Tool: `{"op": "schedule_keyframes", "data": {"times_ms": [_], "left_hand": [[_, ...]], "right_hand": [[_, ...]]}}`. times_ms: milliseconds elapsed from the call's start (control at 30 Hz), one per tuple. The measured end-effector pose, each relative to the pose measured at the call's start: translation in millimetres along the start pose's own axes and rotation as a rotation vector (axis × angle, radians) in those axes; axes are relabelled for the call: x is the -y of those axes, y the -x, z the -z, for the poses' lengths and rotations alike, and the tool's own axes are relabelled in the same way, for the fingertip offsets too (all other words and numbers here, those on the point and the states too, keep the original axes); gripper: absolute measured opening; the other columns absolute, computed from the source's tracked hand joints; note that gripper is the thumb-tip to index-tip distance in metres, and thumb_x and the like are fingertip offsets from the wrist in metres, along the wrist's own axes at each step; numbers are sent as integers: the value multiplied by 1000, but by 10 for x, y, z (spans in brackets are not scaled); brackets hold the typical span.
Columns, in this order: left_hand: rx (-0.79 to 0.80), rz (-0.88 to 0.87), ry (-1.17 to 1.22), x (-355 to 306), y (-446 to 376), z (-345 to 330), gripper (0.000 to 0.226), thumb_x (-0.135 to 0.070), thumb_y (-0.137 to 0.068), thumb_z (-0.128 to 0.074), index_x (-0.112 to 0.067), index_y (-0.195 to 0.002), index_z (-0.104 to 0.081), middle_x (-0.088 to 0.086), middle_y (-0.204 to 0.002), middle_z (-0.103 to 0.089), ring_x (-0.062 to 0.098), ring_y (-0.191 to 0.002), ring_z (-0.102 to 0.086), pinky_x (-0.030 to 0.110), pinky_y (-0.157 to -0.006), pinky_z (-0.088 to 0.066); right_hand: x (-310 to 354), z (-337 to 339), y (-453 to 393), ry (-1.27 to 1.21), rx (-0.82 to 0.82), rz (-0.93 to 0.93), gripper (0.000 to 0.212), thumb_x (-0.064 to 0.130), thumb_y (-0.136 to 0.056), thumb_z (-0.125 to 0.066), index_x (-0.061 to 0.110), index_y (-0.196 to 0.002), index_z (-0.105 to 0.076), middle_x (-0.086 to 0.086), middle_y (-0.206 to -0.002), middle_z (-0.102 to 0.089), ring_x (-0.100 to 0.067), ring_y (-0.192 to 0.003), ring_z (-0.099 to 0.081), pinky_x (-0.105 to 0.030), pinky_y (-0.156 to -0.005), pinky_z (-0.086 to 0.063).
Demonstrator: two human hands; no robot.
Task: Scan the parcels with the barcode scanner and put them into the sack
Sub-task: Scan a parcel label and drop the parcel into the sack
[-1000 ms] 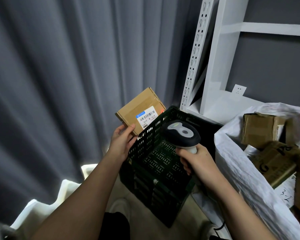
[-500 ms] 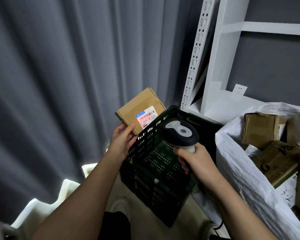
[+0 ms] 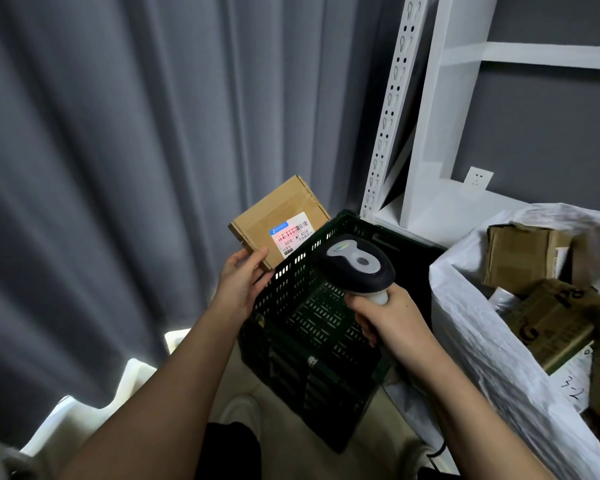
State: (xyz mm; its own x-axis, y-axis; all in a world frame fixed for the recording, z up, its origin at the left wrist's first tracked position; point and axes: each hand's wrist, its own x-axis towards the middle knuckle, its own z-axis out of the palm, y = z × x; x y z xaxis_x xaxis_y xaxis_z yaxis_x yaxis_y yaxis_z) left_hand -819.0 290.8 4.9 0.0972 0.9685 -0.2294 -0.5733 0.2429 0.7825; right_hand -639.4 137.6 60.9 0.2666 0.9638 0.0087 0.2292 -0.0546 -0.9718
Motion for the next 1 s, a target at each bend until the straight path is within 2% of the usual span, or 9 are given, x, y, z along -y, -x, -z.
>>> {"op": "schedule_keyframes", "data": {"times_ms": [300,500,633,767,900,1000], "left_hand": [[-5,0,-30,-7,1,15,45,-10,-89,-66,-4,-131,-49,14,-108,-71,22,-98,-70,32,-80,-59],[-53,38,-46,-3,33,-1,35,-13,-90,-65,-6,-121,-52,12,-104,-72,23,-98,-69,35,-87,-55],[-40,71,-101,46,154,-26,32,-16,-91,-64,-8,-120,-56,9,-99,-74,21,-96,-70,30,-79,-58],[-4,127,-166,146,411,-299,36,-21,-89,-67,-10,-122,-56,10,-104,-71,21,-94,-69,31,-78,-56],[65,141,-281,146,689,-771,31,-33,-86,-69,-20,-113,-59,6,-108,-69,21,-99,-65,30,-84,-51],[152,155,-360,145,942,-1237,31,-38,-85,-69,-22,-110,-59,1,-102,-69,17,-95,-64,26,-77,-50]], "right_hand": [[5,-7,-1,24,-4,-4,24,16,-83,-68,17,-66,-50,6,-47,-48,-10,-43,-41,-29,-51,-37],[-28,4,-11,-163,-30,-69,16,13,-89,-66,13,-81,-52,1,-49,-44,-13,-41,-35,-29,-46,-30],[-27,103,3,-181,-73,-65,14,13,-89,-67,13,-87,-53,2,-48,-45,-12,-39,-35,-27,-43,-31],[83,338,185,-215,-194,-66,18,12,-90,-65,11,-80,-50,0,-48,-46,-13,-37,-35,-26,-42,-30],[275,785,451,-266,-313,-43,18,10,-91,-63,9,-81,-48,-1,-48,-47,-12,-36,-36,-22,-40,-33],[457,1230,731,-248,-406,-16,14,10,-90,-64,9,-83,-51,-2,-49,-48,-14,-38,-38,-24,-42,-34]]}}
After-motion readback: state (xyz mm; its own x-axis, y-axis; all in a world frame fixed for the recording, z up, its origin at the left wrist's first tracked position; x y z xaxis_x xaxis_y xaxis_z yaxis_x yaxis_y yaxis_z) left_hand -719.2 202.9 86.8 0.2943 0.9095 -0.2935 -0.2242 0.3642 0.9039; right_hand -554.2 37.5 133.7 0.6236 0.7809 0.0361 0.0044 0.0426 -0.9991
